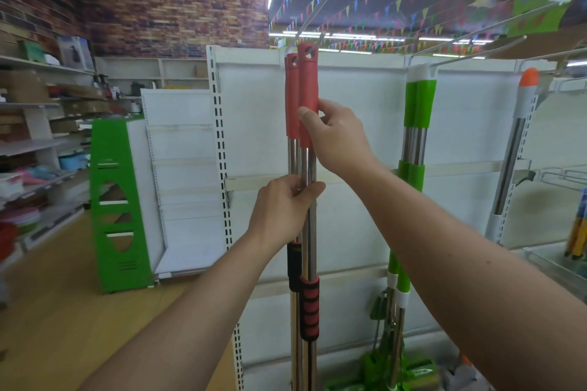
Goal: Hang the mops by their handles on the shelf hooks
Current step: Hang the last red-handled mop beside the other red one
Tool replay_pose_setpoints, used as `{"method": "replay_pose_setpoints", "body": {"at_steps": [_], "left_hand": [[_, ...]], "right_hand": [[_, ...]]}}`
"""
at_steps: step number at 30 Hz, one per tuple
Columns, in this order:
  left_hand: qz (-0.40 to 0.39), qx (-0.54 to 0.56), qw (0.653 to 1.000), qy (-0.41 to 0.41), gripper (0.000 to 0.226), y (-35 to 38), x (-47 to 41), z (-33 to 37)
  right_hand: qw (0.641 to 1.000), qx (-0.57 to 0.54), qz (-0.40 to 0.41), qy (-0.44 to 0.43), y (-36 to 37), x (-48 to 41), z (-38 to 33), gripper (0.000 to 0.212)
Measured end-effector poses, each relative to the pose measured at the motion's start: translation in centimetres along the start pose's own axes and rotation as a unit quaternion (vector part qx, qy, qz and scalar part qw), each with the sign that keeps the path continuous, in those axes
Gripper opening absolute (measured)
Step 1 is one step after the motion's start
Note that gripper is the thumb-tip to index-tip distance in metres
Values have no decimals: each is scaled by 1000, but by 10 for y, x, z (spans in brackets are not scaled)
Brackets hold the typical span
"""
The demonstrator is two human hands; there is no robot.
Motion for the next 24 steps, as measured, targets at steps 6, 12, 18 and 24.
{"method": "replay_pose_setpoints", "body": {"at_steps": [6, 12, 18, 24], "left_hand": [[11, -10, 1000, -1, 50, 2, -18, -12], [19, -10, 1000, -6, 44, 5, -35, -23], [33, -15, 999, 8, 42, 8, -40, -26], [47, -5, 999, 10, 38, 9, -41, -28]], "right_hand": [[999, 39, 1, 0, 12, -15, 7, 31], [999, 34, -2, -8, 21, -27, 13, 34], [1000, 11, 0, 3, 23, -30, 21, 30], [1000, 22, 11, -1, 20, -28, 19, 29]]}}
Point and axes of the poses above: each hand's wrist, its own x-axis away from the middle knuckle, its own y-axis out of the palm, z = x × y, the point moved 7 cm from there along -x, towards the middle knuckle, and after that the axes turned 1 degree about -y, right-handed, at the moved point
